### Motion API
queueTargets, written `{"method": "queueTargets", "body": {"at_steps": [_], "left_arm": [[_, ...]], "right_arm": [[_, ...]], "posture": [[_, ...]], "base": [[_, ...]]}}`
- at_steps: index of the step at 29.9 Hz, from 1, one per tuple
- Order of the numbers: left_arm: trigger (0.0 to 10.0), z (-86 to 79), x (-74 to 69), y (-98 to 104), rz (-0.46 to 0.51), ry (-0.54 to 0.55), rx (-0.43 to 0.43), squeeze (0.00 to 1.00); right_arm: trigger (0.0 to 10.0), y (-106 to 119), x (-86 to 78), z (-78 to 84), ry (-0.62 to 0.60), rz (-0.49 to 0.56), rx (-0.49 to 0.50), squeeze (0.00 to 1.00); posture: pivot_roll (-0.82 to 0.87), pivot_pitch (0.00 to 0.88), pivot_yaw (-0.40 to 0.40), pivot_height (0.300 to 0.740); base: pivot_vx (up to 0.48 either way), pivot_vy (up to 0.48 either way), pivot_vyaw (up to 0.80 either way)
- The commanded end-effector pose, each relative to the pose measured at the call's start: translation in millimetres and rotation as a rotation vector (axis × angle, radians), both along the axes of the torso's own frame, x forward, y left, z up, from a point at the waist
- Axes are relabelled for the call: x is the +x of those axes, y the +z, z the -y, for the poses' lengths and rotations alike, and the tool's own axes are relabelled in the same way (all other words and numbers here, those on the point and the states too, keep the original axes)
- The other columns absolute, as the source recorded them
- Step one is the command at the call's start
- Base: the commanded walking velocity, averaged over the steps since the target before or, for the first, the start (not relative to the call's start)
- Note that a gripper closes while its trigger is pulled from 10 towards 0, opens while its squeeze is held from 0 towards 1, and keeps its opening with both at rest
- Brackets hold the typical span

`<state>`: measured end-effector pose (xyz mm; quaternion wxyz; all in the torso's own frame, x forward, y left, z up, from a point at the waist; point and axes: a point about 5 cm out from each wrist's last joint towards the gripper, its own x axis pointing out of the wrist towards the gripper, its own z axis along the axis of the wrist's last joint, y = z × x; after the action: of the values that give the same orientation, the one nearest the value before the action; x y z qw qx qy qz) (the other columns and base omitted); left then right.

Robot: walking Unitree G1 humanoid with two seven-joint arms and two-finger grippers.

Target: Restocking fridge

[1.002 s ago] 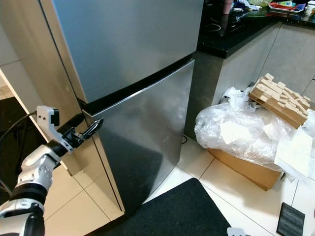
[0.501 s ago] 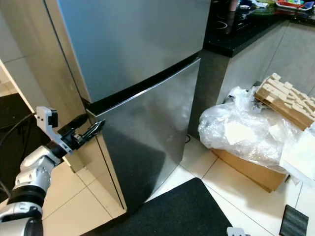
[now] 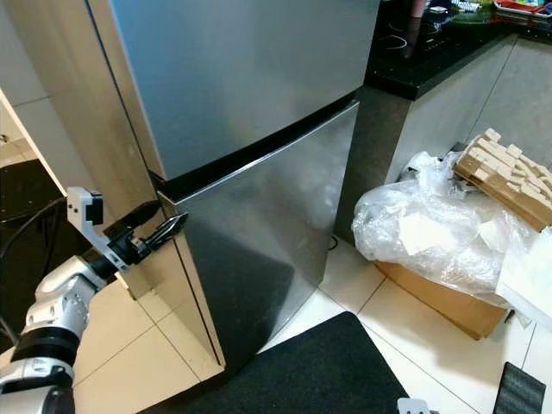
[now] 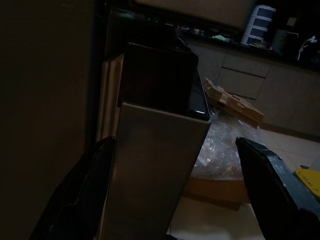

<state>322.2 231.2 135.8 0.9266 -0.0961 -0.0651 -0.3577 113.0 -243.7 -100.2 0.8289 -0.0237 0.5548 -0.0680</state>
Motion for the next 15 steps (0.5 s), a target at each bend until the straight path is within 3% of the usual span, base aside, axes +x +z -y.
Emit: {"method": "queueTargets", "body": {"at_steps": [1, 15], "left_arm": [[10.0, 28.2, -5.0, -11.0, -0.029, -0.177, 0.021, 0.00], [10.0, 32.7, -6.2, -10.3, -0.027, -0.199, 0.016, 0.00]], "right_arm": [[10.0, -0.6, -2.5, 0.2, -0.007, -0.004, 0.000, 0.00], [10.0, -0.6, -1.6, -0.6, -0.004, -0.002, 0.002, 0.00]], "posture": [[0.05, 0.000, -0.006, 0.740], [0.05, 0.000, -0.008, 0.740]], "base": [[0.000, 0.000, 0.00], [0.000, 0.000, 0.00]]}}
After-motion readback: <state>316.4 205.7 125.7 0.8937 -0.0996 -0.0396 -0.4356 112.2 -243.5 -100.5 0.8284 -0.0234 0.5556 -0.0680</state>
